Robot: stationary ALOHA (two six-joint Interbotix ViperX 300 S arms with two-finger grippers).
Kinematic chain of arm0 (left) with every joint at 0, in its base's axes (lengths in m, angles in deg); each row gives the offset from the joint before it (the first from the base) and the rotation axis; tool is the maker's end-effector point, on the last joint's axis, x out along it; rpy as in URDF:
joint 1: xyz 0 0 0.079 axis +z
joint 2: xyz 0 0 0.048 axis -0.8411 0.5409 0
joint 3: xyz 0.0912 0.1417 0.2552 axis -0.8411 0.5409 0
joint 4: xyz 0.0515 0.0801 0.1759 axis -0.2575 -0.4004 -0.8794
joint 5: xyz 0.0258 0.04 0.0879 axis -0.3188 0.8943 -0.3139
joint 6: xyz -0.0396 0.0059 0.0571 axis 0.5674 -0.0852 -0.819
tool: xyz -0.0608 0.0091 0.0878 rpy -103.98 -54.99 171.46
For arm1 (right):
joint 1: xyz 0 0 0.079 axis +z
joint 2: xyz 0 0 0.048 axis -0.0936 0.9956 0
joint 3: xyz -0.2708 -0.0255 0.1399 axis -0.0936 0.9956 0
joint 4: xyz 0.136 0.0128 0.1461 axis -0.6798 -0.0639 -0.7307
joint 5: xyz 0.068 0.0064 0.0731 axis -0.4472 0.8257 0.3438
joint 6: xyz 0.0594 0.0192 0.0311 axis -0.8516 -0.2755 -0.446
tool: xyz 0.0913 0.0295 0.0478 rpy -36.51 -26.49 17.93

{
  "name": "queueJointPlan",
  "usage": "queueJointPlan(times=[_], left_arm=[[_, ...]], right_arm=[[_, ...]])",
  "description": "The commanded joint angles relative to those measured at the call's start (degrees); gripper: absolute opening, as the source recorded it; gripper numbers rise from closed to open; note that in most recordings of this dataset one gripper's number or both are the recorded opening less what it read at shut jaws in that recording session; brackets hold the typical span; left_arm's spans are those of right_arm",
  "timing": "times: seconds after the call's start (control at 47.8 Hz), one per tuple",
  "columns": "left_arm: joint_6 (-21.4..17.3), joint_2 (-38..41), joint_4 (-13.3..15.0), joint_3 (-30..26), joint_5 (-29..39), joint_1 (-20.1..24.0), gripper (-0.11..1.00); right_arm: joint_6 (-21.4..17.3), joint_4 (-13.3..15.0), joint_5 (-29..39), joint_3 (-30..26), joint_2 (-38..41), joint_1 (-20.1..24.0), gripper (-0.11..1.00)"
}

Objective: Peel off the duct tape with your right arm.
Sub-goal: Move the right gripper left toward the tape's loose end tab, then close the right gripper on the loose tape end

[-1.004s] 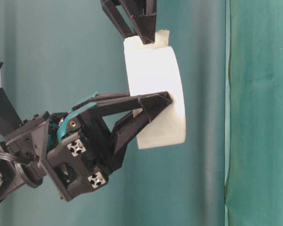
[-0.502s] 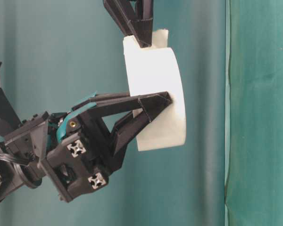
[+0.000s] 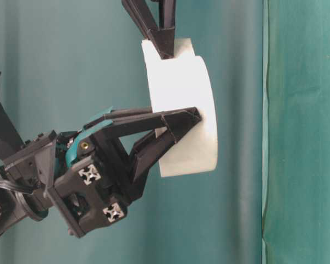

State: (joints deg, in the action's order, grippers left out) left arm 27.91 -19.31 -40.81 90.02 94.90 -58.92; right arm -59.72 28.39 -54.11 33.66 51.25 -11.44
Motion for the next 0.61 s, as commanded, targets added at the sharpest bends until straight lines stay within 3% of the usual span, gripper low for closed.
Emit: queueJointPlan(times=[0.0, 0.586], left_arm=[[-0.26, -1.76, 0.00, -1.76, -0.35, -0.62, 0.23], [-0.35, -1.67, 0.00, -1.58, -0.35, -0.44, 0.23]], right_arm=[[-0.09, -0.09, -0.62, -0.53, -0.09, -0.53, -0.05], [0.00, 2.29, -0.62, -0.62, 0.53, -0.26, -0.07]])
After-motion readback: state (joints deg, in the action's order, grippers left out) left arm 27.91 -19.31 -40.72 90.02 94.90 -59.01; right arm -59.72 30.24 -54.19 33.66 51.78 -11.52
